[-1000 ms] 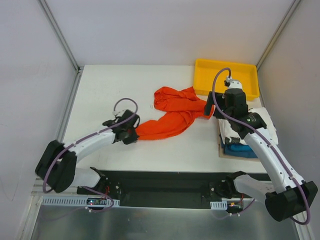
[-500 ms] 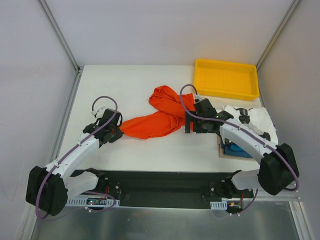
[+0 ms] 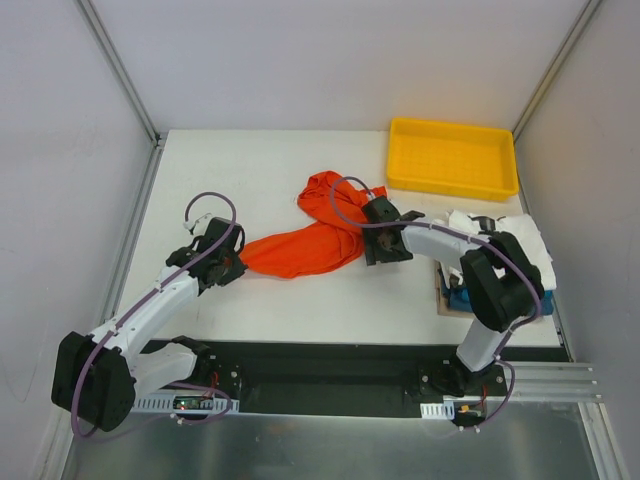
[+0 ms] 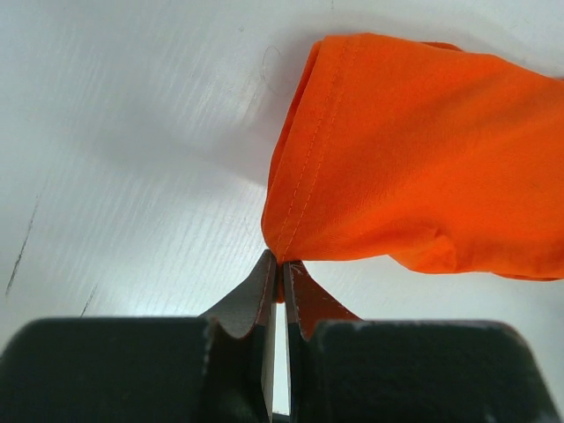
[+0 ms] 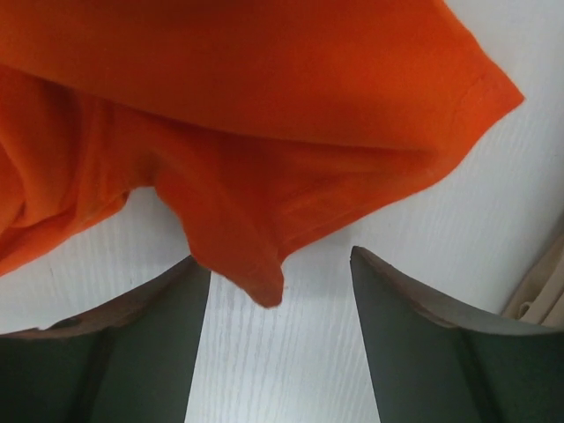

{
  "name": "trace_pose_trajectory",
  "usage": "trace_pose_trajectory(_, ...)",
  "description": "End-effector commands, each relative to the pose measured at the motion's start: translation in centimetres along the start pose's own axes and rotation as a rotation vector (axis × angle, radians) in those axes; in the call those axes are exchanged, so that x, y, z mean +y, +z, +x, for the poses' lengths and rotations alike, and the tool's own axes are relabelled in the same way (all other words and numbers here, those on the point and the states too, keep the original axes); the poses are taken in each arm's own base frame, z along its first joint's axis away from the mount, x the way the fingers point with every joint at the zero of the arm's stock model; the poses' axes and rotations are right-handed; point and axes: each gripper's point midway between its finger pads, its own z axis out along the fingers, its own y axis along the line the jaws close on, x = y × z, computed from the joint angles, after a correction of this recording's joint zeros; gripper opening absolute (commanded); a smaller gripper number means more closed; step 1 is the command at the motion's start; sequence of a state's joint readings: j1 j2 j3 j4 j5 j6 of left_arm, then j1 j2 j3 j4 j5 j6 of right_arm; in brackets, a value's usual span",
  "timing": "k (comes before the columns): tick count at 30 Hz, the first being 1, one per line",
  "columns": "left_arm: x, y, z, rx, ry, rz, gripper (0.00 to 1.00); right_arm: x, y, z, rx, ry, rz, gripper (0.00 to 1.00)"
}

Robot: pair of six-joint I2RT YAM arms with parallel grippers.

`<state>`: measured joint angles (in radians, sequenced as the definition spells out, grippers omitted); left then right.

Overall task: Fold and stack the t-shirts
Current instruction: Flatten out the tshirt

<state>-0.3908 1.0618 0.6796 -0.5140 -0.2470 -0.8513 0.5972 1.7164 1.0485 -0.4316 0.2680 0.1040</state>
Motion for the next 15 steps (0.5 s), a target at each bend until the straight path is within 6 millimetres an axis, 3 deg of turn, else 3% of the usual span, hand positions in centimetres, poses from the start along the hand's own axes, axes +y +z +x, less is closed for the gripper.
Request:
trace_pose_trajectory(1, -0.1, -0.8, -1.3, -0.038, 0.010, 0.004, 0.00, 1.0, 0.2, -3.8, -0.089, -0.040, -0.004, 0.64)
trace_pose_trajectory(3, -0.1, -1.0, -1.4, -0.039, 0.010, 0.009, 0.00, 1.3, 1.0, -4.0, -0.084, -0.054, -0.007, 0.59)
trace_pose_trajectory(7, -0.5, -1.6, -1.8, -0.047, 0.001, 0.032, 0.00, 1.6, 1.3, -4.6, -0.081, -0.061, -0.004, 0.05)
trace_pose_trajectory(8, -0.7, -1.9, -1.9, -0.052, -0.002, 0.048, 0.00, 1.6, 0.4, -5.0, -0.105, -0.051, -0.009, 0.01)
trace_pose_trajectory(10, -1.1, -2.7, -2.3, -0.061, -0.008, 0.074, 0.00, 0.7, -0.9, -5.1, -0.129, -0.041, 0.015, 0.01)
trace_pose_trajectory(13, -2.2, -4.9, -3.4, -0.106, -0.022, 0.164, 0.00, -1.9, -5.4, -5.8, -0.211, -0.018, 0.094, 0.01)
trace_pose_trajectory(14, -2.8, -5.7, -3.5, -0.103, -0.019, 0.205, 0.00, -2.8, -8.2, -6.7, -0.281, 0.007, 0.094, 0.01)
trace_pose_trajectory(15, -3.5, -6.8, -4.1, -0.124, -0.018, 0.246, 0.00, -4.0, -9.8, -6.6, -0.302, 0.008, 0.133, 0.01)
